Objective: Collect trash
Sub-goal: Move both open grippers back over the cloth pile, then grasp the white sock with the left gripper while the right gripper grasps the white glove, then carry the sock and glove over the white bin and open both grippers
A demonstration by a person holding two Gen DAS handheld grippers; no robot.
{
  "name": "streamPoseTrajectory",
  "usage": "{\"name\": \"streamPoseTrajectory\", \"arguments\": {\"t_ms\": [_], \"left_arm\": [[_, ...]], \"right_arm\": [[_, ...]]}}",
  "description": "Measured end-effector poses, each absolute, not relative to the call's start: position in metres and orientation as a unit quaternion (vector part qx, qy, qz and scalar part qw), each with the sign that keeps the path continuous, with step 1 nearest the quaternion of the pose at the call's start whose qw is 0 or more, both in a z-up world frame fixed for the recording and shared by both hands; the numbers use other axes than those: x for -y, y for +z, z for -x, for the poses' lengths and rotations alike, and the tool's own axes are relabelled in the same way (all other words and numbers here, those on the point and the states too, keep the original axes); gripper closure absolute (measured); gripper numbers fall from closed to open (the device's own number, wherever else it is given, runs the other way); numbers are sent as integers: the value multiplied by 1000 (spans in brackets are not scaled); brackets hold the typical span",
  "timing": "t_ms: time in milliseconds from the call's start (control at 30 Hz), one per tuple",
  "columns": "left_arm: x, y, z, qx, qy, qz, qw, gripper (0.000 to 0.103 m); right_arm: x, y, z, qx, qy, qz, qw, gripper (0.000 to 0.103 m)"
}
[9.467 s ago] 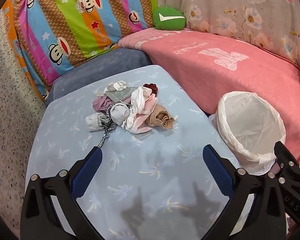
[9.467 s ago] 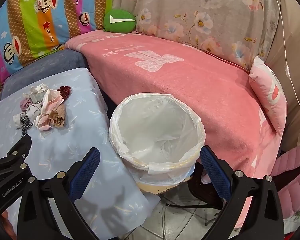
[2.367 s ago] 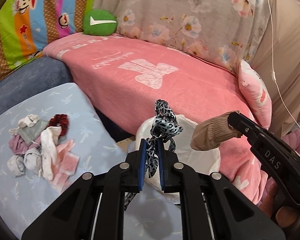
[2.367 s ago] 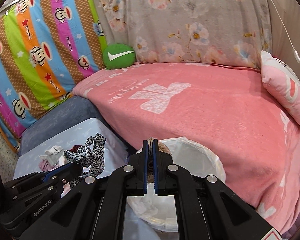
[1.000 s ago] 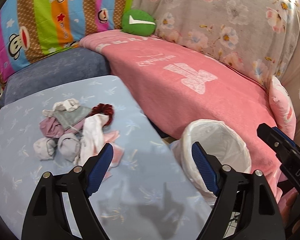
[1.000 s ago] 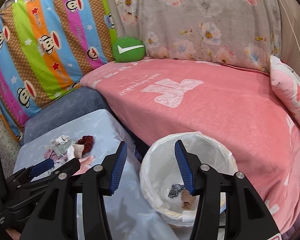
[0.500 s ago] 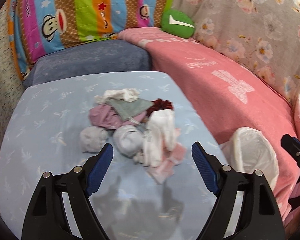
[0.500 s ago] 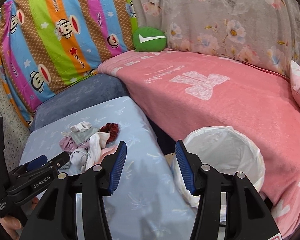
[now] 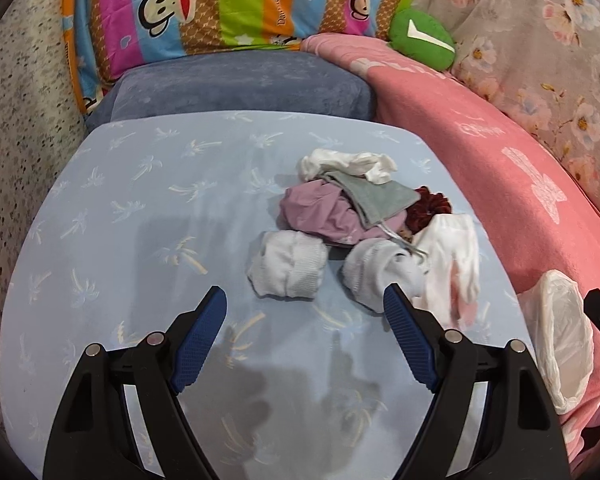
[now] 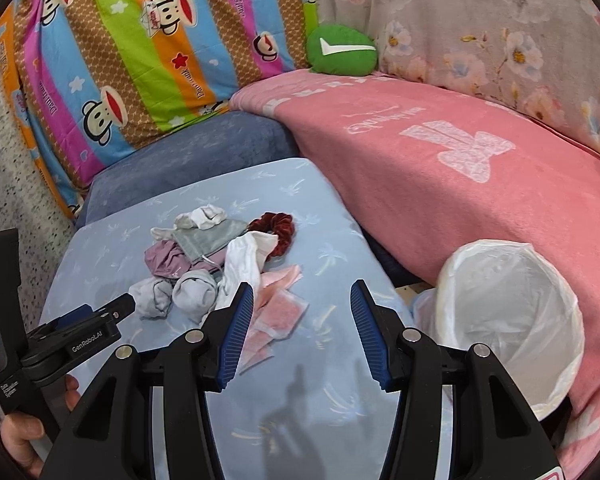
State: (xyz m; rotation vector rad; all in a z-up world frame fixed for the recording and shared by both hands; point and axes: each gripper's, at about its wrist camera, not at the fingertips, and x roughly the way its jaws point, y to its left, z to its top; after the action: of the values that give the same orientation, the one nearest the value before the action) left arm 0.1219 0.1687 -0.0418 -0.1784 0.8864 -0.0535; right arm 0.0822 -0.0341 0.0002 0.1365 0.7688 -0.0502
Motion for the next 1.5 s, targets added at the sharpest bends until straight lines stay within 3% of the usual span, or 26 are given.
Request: {"name": "streamPoseTrajectory", "arguments": {"t_ms": [667,733,933,1000,1100,1500], "left_arm": [[-191,-81,-170,-472,-32,121,873,27],[-192,-82,-171,-472,-37,121,872,31],[-190,-84,-173,-480,-67,131,865,52],[-187,-82,-173,-479,-72,125,866,58],[-185,-79,-172,-479,-76,124,866,65],[-175,-47,-153,-453,-81,120,880,70]], "right_arm": [[-3,-54,-176,-421,-2,-67,905,51],[-5,-60,-183,-427,0,-66,902,51],[-11,-74,-193,-441,8,-60,895,69],[-13,-78,-194,-449,11,-58,892,84],[-15,-81,-191,-454,19,-55,889,96],[-8,-43,-158,-416,26,-66,906,97]]}}
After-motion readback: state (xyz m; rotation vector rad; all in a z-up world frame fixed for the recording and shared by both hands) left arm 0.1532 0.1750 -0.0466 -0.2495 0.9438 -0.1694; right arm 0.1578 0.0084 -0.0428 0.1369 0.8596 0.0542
